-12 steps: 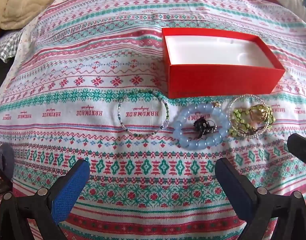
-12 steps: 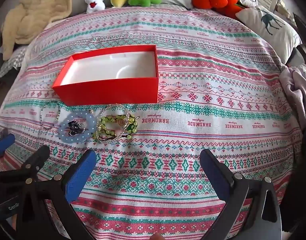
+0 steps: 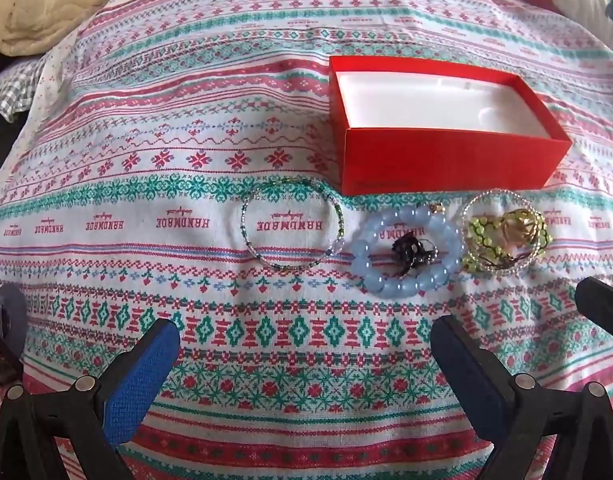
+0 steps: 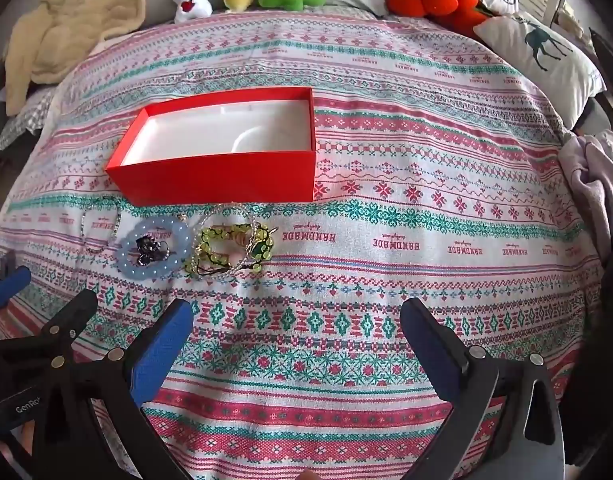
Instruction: Organize jewelry
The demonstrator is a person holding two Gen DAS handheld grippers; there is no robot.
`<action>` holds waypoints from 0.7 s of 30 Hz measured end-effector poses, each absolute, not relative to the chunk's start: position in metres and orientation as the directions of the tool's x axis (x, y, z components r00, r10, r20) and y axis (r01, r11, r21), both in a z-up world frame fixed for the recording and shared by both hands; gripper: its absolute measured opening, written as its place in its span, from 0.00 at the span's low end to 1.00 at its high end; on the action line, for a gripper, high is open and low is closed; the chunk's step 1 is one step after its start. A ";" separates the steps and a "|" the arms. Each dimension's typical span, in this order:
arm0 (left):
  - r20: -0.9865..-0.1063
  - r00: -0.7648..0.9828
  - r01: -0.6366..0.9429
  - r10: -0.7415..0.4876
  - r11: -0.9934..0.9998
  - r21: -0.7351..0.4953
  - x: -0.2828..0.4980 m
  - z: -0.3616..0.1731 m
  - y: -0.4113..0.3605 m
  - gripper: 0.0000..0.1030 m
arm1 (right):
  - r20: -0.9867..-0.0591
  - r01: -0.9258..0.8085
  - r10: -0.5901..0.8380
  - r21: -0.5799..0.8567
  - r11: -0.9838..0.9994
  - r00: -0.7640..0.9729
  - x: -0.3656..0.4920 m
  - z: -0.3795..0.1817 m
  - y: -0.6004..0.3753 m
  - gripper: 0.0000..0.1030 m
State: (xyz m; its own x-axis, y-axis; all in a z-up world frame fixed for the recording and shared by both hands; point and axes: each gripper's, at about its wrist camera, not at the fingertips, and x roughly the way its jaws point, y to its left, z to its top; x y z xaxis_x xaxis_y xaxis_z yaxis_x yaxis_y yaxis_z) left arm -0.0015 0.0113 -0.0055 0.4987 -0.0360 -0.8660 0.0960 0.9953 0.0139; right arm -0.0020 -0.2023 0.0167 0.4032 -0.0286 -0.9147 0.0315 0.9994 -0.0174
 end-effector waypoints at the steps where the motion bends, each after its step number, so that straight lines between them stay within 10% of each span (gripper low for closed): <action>1: -0.867 0.497 0.094 -0.038 0.996 0.010 -0.002 -0.005 0.012 1.00 | -0.916 0.031 -0.028 -0.017 0.999 0.401 -0.009 0.013 -0.193 1.00; 21: -0.879 0.476 0.073 -0.035 0.997 0.000 -0.002 -0.008 0.012 1.00 | -0.922 0.032 -0.039 -0.029 0.999 0.386 -0.014 0.011 -0.180 1.00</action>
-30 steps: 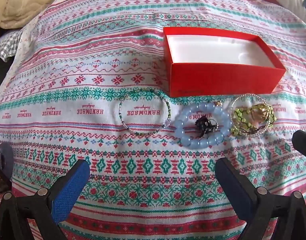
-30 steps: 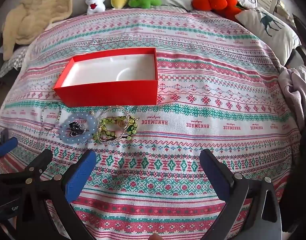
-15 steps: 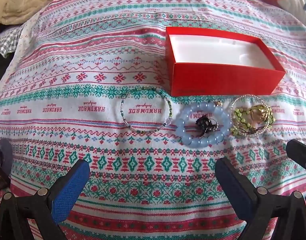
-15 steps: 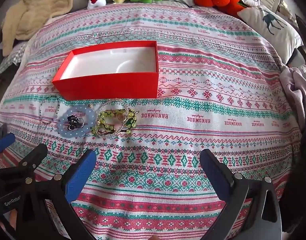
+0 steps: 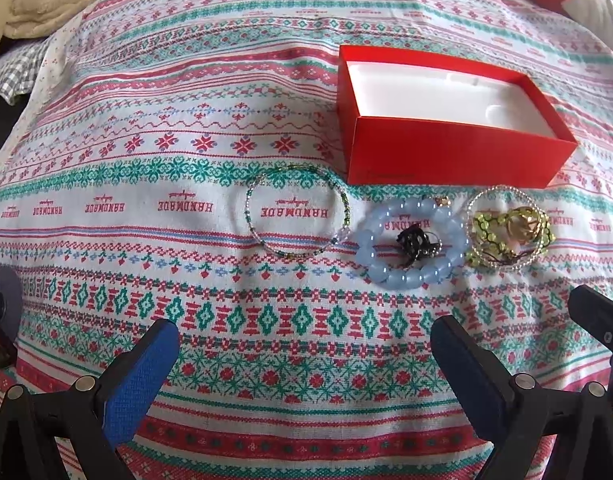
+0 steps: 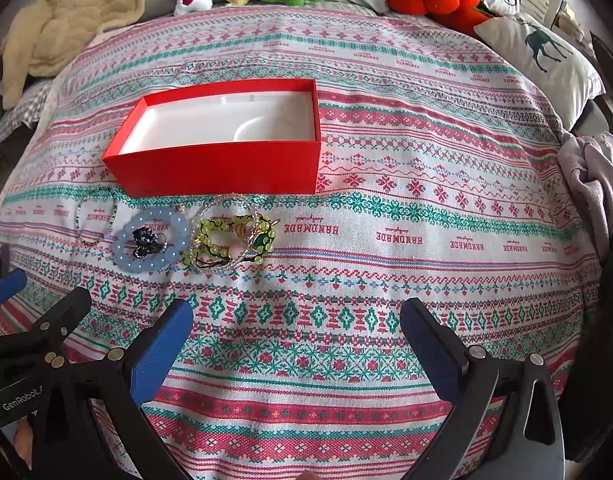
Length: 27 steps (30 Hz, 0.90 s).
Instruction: Organize jewelry
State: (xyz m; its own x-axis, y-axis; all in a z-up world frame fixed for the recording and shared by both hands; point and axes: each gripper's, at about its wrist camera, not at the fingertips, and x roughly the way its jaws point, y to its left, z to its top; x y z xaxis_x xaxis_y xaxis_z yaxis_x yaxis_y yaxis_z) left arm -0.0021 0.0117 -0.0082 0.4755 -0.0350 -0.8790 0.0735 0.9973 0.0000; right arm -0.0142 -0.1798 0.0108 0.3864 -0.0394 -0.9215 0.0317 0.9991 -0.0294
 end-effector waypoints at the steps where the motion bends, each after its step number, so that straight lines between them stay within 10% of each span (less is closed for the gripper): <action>1: -0.879 0.475 0.074 -0.035 0.997 0.001 -0.002 -0.008 0.011 1.00 | -0.922 0.032 -0.040 -0.030 0.999 0.385 -0.014 0.010 -0.180 1.00; 27: -0.876 0.482 0.078 -0.020 0.997 0.020 -0.003 -0.009 0.010 1.00 | -0.928 0.048 -0.040 -0.024 0.999 0.370 -0.014 0.007 -0.179 1.00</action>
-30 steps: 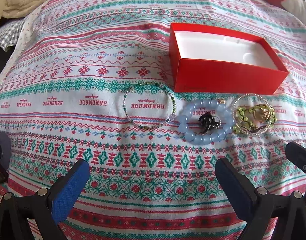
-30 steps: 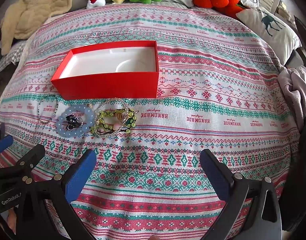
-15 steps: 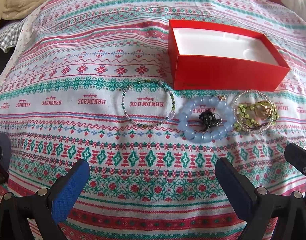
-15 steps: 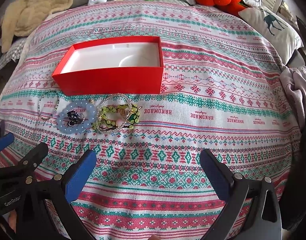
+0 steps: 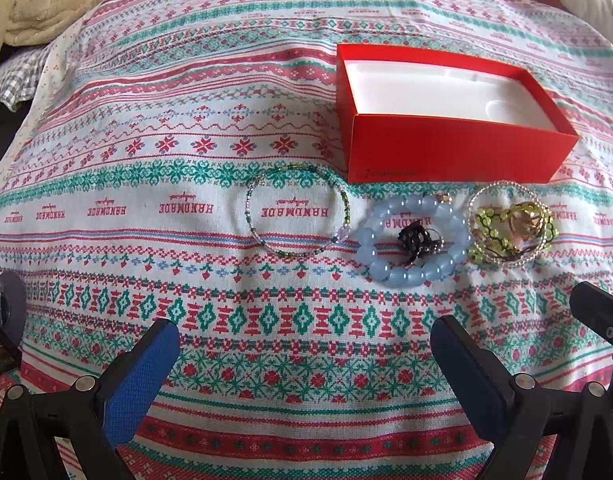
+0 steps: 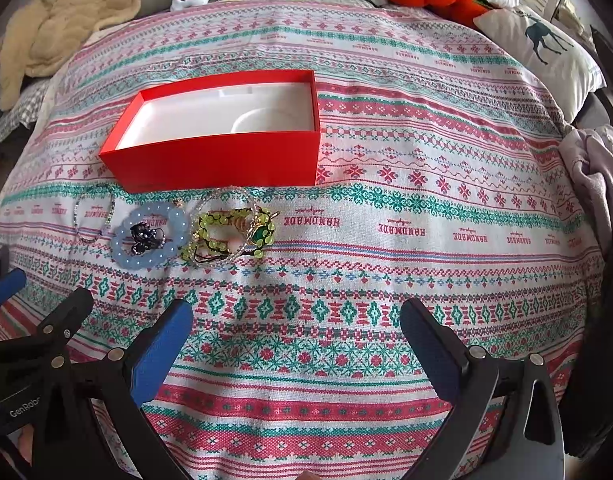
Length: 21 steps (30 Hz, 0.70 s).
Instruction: Organize jewelry
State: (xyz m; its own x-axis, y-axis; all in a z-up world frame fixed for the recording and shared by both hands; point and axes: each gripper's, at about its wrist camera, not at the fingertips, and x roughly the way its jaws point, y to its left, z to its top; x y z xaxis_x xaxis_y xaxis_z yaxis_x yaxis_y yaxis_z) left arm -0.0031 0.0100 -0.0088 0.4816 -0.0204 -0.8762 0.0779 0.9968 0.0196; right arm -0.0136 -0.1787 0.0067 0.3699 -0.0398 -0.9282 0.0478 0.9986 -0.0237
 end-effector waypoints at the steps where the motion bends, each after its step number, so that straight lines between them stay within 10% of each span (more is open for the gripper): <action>1: -0.876 0.481 0.078 -0.020 0.997 0.020 -0.003 -0.009 0.010 1.00 | -0.928 0.048 -0.040 -0.024 0.999 0.370 -0.014 0.007 -0.178 1.00; 21: -0.874 0.485 0.078 -0.018 0.997 0.022 -0.003 -0.004 0.011 1.00 | -0.928 0.050 -0.039 -0.022 0.998 0.369 -0.012 0.005 -0.181 1.00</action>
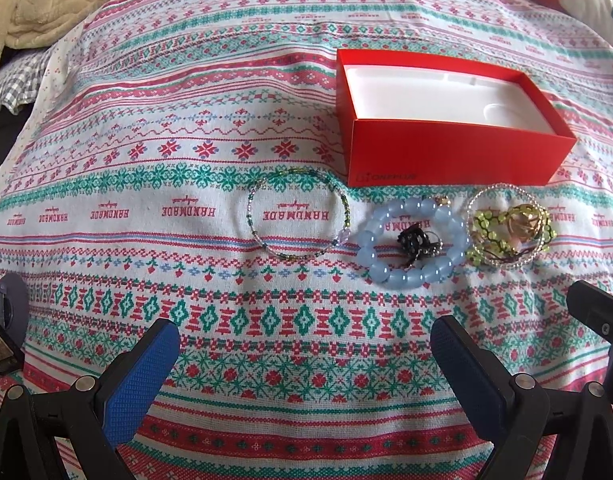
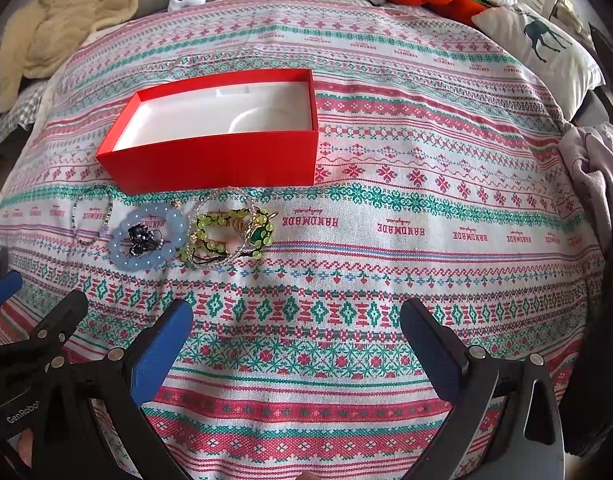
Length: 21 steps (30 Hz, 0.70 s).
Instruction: Organize jewelry
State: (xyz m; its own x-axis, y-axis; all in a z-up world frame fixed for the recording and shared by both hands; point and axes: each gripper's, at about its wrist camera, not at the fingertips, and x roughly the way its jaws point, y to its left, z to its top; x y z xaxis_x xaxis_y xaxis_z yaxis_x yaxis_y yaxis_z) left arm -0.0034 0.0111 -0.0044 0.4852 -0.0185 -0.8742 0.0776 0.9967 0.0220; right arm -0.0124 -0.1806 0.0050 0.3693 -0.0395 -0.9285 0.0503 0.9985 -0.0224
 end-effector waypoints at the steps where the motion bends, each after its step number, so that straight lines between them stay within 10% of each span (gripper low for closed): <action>1: -0.874 0.485 0.078 -0.019 0.997 0.022 -0.004 -0.004 0.011 1.00 | -0.929 0.050 -0.039 -0.023 0.999 0.369 -0.012 0.005 -0.180 1.00; 21: -0.835 0.549 0.125 -0.024 0.991 0.054 -0.001 0.013 0.013 1.00 | -0.923 0.061 -0.023 0.001 0.998 0.385 -0.007 0.018 -0.190 1.00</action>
State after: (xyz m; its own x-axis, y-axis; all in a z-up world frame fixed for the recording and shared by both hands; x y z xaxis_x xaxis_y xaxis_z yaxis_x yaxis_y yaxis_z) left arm -0.0007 0.0130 0.0135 0.5491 -0.0236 -0.8354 0.1249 0.9907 0.0541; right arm -0.0070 -0.1901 0.0178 0.3848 -0.0228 -0.9227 0.0605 0.9982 0.0006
